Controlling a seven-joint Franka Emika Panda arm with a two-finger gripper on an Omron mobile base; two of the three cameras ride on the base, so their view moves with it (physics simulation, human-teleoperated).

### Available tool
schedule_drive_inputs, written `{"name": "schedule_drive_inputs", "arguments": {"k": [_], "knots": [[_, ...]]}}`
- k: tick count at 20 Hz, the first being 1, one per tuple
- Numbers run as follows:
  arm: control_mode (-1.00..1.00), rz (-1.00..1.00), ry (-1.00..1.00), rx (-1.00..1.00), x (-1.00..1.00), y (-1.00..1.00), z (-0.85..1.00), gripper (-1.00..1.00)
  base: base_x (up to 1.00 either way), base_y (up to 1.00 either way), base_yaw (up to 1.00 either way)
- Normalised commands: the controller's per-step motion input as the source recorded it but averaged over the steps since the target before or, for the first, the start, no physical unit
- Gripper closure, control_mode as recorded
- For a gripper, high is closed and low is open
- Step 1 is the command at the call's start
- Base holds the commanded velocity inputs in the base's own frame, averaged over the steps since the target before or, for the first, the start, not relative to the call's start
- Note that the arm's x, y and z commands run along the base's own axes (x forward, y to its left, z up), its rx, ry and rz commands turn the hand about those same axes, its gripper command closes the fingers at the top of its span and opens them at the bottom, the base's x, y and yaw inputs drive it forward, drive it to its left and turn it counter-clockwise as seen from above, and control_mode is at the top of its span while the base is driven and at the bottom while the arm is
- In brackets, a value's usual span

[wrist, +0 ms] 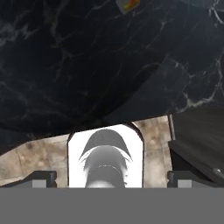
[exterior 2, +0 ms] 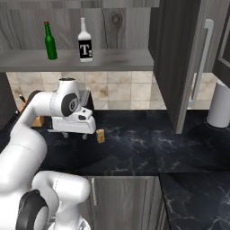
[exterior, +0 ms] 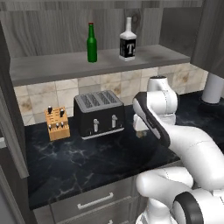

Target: Sort all alcoholic drinks to one cabinet, and non-alcoholic drinks to the other.

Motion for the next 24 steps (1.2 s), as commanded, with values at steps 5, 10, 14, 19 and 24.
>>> {"name": "schedule_drive_inputs", "arguments": {"k": [5,10,14,19,24], "knots": [[-1.0,-0.01,-0.01,0.0,0.29,-0.06,-0.33,-1.0,0.0,0.0,0.0],[-1.0,-0.01,-0.11,0.0,0.05,-0.24,0.0,-1.0,0.0,0.0,0.0],[-1.0,-0.01,-0.08,0.0,0.21,-0.15,-0.12,-1.0,0.0,0.0,0.0],[-1.0,0.0,-0.08,0.0,0.33,-0.01,-0.2,-1.0,0.0,0.0,0.0],[-1.0,0.0,-0.06,0.0,0.35,0.0,-0.19,-1.0,0.0,0.0,0.0]]}}
